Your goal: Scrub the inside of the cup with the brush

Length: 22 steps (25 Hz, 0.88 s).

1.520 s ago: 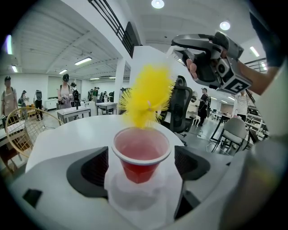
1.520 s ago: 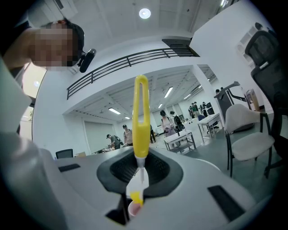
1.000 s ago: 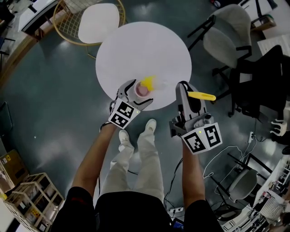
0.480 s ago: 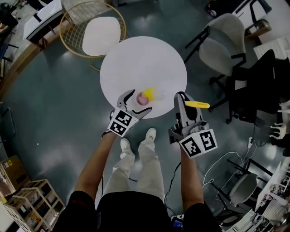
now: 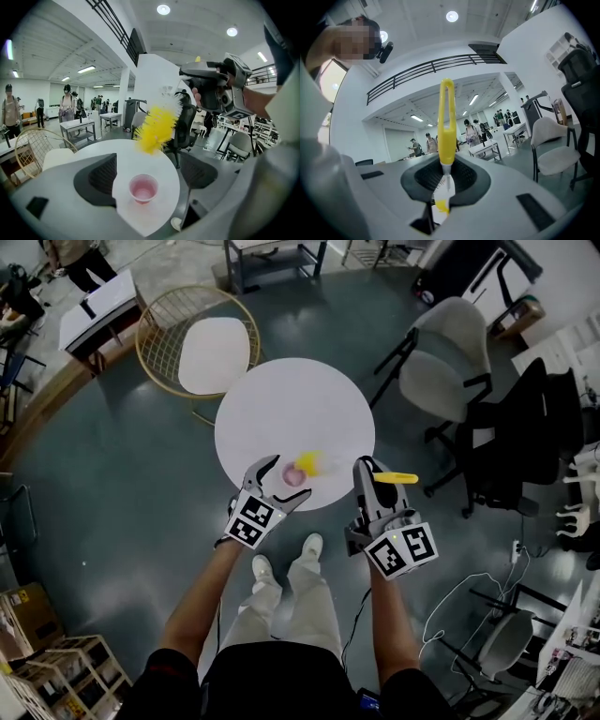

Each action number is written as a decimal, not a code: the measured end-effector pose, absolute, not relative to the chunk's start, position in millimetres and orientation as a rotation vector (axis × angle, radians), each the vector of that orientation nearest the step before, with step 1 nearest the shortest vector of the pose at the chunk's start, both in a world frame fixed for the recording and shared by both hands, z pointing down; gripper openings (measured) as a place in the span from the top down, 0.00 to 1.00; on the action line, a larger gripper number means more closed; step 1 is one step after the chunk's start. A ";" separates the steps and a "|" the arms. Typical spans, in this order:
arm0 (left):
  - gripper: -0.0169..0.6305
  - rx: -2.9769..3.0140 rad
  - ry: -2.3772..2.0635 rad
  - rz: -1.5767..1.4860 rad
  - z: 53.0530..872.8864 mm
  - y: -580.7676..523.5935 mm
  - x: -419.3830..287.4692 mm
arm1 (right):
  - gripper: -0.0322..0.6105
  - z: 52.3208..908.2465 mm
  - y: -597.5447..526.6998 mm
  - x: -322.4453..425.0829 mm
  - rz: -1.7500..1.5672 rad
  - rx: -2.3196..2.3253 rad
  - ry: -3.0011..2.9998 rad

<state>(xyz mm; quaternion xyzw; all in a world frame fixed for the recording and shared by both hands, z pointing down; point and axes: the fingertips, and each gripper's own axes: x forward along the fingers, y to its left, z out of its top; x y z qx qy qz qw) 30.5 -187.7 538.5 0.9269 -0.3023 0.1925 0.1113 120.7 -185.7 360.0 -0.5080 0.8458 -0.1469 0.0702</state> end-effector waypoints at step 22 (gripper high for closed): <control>0.70 2.801 -1.056 0.483 418.9 -164.1 -11.6 | 0.88 310.1 -170.2 94.1 -0.428 -1.448 2.585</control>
